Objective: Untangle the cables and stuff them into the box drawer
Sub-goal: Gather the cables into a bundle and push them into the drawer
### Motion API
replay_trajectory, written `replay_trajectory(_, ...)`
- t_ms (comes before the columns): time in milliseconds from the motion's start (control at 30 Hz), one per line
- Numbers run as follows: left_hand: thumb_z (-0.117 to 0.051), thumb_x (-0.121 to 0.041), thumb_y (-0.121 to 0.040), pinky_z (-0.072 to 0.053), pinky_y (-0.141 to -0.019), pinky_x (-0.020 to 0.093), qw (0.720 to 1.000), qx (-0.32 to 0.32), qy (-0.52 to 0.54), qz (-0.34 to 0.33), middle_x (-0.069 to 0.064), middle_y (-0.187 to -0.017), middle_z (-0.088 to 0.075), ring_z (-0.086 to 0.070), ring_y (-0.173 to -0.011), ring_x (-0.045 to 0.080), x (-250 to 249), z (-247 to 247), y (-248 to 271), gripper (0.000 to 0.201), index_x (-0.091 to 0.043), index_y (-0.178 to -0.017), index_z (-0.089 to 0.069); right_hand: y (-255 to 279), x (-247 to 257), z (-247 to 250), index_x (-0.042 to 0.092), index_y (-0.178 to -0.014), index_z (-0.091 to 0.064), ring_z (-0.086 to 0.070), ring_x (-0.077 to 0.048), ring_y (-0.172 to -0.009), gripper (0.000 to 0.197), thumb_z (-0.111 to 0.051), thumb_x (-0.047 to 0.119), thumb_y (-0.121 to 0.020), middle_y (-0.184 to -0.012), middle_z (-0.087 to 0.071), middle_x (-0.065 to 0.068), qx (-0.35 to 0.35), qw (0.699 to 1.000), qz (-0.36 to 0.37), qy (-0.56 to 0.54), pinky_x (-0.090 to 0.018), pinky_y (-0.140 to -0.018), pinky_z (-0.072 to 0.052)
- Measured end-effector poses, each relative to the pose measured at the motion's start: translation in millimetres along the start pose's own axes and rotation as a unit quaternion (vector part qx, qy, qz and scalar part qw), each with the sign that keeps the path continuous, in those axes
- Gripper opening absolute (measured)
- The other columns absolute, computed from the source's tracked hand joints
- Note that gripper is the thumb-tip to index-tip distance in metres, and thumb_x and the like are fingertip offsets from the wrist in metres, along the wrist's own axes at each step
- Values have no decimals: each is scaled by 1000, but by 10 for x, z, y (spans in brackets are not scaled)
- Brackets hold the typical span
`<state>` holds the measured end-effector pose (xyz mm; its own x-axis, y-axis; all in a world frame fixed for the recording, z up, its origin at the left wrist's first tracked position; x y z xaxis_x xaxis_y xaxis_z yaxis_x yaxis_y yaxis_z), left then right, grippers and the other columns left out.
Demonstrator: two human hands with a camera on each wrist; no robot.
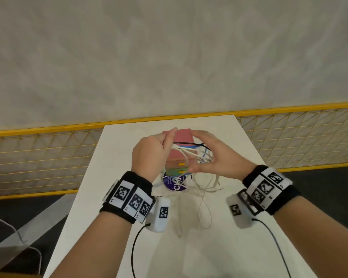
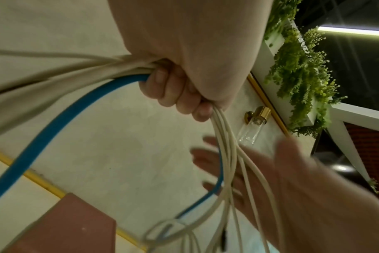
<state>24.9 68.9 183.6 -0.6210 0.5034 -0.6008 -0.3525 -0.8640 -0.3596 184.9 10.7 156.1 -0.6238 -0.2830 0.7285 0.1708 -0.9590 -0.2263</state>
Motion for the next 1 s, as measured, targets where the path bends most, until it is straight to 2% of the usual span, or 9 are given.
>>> replay_trajectory(100,-44,-46,-99,-34,-53,37,999,-10,33,-17,0,-45,-39,-43,-50,23,-92,-15,2,59,-19,-47,-42,-123,115,-275,10,-127,-51,-60,7,-99,42,-65,15,-88,-111,-63,9,-6,998,9,-58,-11,-85,-45)
replay_trajectory(200,-41,-49,-99,-39,-56,48,992,-85,95,-14,23,-53,-45,-48,-56,37,67,177,-45,67,-1,-53,-40,-62,-148,-311,12,-100,-58,-55,-3,-62,15,-48,23,-97,-76,-62,1,-20,999,-47,9,-21,-64,-43)
replay_trajectory(300,-39,-50,-99,-43,-60,49,992,-84,98,6,24,-57,-52,-55,-60,37,261,212,-11,68,2,-55,-44,7,-286,-260,16,-100,-54,-52,-3,-60,16,-42,27,-100,-74,-58,7,27,996,-63,65,-24,-61,-42)
replay_trajectory(433,-33,-44,-102,-45,-67,37,996,14,41,80,6,-69,-65,-64,-75,28,530,-33,25,54,-16,-60,-54,-68,-165,-160,12,-120,-52,-54,8,-62,24,-40,18,-100,-78,-55,14,37,994,-50,88,-9,-57,-39)
replay_trajectory(567,-41,-38,-101,-45,-90,27,996,-14,55,-66,0,-115,-60,-58,-106,15,244,-126,119,33,-18,-120,-60,-120,15,-235,6,-114,-54,-62,-20,-78,22,-41,14,-98,-97,-67,-10,80,985,-22,150,-31,-70,-48)
replay_trajectory(667,-28,-63,-94,-49,-87,33,984,117,45,-128,-2,-115,-65,-62,-102,14,-33,-385,243,57,-28,-137,-44,-138,161,-274,10,-105,-58,-62,-23,-78,18,-43,9,-94,-92,-69,-10,92,988,-10,120,-37,-72,-49)
replay_trajectory(733,-19,-74,-85,-52,-73,35,985,142,-7,-98,0,-96,-71,-65,-84,18,5,-424,235,69,-26,-123,-51,-132,157,-222,17,-90,-60,-56,-14,-63,12,-49,15,-92,-74,-65,-1,85,988,-4,129,-35,-62,-45)
replay_trajectory(867,-18,-72,-83,-43,-57,33,990,82,-63,-95,1,-59,-60,-56,-60,20,58,-306,185,75,-14,-77,-65,-32,62,-8,33,-80,-58,-48,-6,-54,33,-47,63,-84,-58,-52,11,32,987,-4,160,-28,-58,-42)
replay_trajectory(1000,-36,-58,-94,-30,-51,34,999,1,36,-21,-1,-45,-30,-36,-48,22,160,-72,88,60,-15,-52,-39,138,-281,203,31,-76,-53,-57,-10,-57,41,-29,59,-94,-62,-59,5,-5,990,-31,136,-36,-65,-47)
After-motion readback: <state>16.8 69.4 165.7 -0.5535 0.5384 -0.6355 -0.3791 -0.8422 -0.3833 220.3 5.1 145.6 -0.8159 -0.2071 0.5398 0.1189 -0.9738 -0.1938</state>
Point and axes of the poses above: each hand's wrist, its own y-axis away from the middle knuckle, its own z-axis out of the back of the hand, x = y × z, the point moved 5 cm from there along -y, towards the middle knuckle
